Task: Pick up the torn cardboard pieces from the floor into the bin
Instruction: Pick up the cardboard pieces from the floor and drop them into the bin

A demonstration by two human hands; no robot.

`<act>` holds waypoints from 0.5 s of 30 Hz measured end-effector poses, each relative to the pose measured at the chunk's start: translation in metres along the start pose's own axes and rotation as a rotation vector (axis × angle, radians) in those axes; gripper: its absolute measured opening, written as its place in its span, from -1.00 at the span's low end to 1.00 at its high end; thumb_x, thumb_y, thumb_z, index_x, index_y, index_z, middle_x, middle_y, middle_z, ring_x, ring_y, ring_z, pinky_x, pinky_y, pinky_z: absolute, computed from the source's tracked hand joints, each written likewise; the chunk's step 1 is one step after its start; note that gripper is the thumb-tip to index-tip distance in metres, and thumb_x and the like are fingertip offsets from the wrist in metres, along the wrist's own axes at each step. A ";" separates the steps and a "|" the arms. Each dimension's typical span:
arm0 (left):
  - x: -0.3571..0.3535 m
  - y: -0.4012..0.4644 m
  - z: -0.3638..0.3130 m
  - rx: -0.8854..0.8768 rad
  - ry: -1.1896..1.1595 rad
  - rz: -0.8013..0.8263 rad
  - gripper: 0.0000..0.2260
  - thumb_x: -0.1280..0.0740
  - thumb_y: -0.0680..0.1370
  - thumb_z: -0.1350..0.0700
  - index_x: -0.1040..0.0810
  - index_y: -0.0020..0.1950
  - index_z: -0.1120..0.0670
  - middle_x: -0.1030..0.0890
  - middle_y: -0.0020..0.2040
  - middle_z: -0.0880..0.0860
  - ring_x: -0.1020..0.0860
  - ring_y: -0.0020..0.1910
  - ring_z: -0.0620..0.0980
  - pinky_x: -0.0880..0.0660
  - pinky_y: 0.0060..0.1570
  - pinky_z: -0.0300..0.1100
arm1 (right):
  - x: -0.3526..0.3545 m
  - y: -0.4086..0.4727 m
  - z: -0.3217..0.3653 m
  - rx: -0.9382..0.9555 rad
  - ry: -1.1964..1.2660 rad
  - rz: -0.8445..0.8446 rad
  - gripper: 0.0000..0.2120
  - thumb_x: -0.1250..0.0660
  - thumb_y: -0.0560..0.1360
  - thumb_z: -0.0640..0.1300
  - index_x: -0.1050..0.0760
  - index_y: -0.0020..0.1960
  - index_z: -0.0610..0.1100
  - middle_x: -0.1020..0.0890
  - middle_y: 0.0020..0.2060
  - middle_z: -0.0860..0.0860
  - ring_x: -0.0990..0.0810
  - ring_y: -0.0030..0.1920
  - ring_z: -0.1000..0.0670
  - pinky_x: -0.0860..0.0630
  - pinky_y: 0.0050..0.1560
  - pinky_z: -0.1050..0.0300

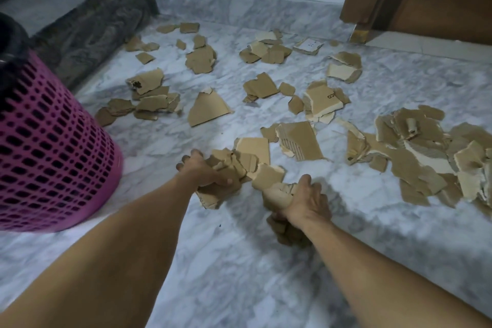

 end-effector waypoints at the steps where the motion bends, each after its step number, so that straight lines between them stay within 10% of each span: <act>1: -0.006 0.001 0.003 0.007 -0.021 0.037 -0.01 -0.65 -0.02 -0.21 -0.35 0.31 0.04 -0.39 0.25 0.11 -0.36 0.26 0.16 -0.48 0.21 0.07 | -0.001 0.001 0.000 -0.006 0.016 0.013 -0.26 -0.60 0.27 0.00 -0.22 0.26 -0.05 -0.43 0.22 -0.11 -0.47 0.23 -0.19 -0.47 0.00 -0.01; 15: 0.022 -0.039 -0.010 -0.065 -0.395 0.159 -0.12 -0.67 0.20 0.15 -0.33 0.43 0.17 -0.46 0.31 0.14 -0.50 0.20 0.17 -0.56 0.12 0.02 | 0.022 -0.019 -0.005 -0.171 0.532 0.087 -0.53 -0.65 0.16 -0.21 -0.57 0.01 -0.17 -0.64 -0.04 -0.07 -0.60 -0.04 -0.09 -0.56 0.01 0.16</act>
Point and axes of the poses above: each hand's wrist, its own y-axis towards the middle knuckle, its own x-axis out of the back of the hand, z = x × y, the point moved 10 cm from there along y, towards the middle knuckle
